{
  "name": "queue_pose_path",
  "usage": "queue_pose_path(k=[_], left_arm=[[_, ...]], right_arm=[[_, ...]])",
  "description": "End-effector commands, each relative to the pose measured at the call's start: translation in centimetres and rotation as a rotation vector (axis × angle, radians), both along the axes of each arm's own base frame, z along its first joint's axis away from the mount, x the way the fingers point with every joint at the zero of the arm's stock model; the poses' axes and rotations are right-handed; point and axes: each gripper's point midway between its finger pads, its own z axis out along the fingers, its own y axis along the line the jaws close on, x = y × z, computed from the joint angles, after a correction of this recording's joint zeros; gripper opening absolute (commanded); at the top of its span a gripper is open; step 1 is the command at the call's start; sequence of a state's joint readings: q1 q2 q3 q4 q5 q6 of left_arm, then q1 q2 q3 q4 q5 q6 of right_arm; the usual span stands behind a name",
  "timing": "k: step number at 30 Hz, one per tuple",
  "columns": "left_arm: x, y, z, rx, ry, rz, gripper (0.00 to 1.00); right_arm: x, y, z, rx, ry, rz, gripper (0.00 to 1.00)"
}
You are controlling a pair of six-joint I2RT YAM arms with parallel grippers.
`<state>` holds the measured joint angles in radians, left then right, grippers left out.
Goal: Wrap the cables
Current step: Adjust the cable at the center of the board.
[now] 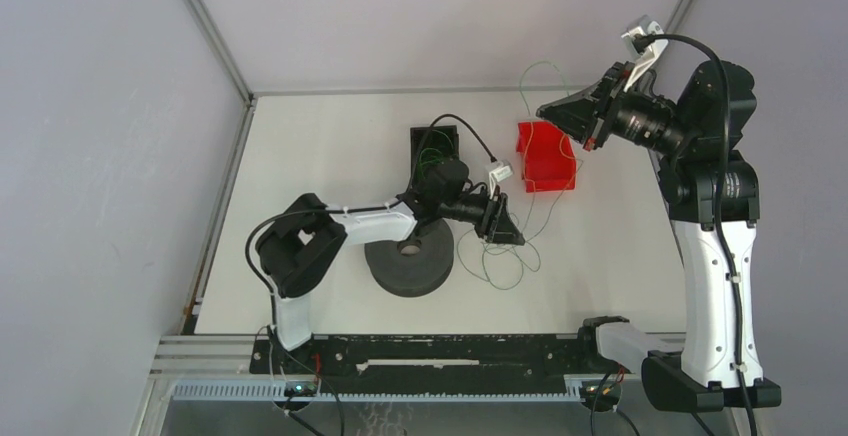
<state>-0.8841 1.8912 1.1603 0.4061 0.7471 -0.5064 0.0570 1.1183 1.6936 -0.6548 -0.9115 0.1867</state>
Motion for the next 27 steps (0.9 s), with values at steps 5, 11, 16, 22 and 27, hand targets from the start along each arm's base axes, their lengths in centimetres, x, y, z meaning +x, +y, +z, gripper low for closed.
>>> queue_pose_path(k=[5,11,16,22,27], left_arm=[[3.0,0.0,3.0,-0.032,-0.082,0.041,0.05],[7.7,4.4,8.9,-0.030,-0.266,0.133,0.00],[10.0,8.6,13.6,0.010,-0.435,0.207,0.00],[11.3,11.9,19.0,0.039,-0.581,0.308,0.00],[9.1,12.6,23.9,-0.019,-0.611,0.275,0.00]], right_arm=[[0.3,-2.6,1.4,-0.013,-0.079,-0.128,0.00],[2.6,-7.7,-2.2,-0.172,-0.055,-0.408,0.00],[3.9,-13.0,-5.3,-0.403,-0.034,-0.634,0.00],[3.8,-20.1,-3.6,-0.676,-0.132,-0.940,0.00],[3.3,-23.0,-1.8,-0.826,-0.148,-1.049,0.00]])
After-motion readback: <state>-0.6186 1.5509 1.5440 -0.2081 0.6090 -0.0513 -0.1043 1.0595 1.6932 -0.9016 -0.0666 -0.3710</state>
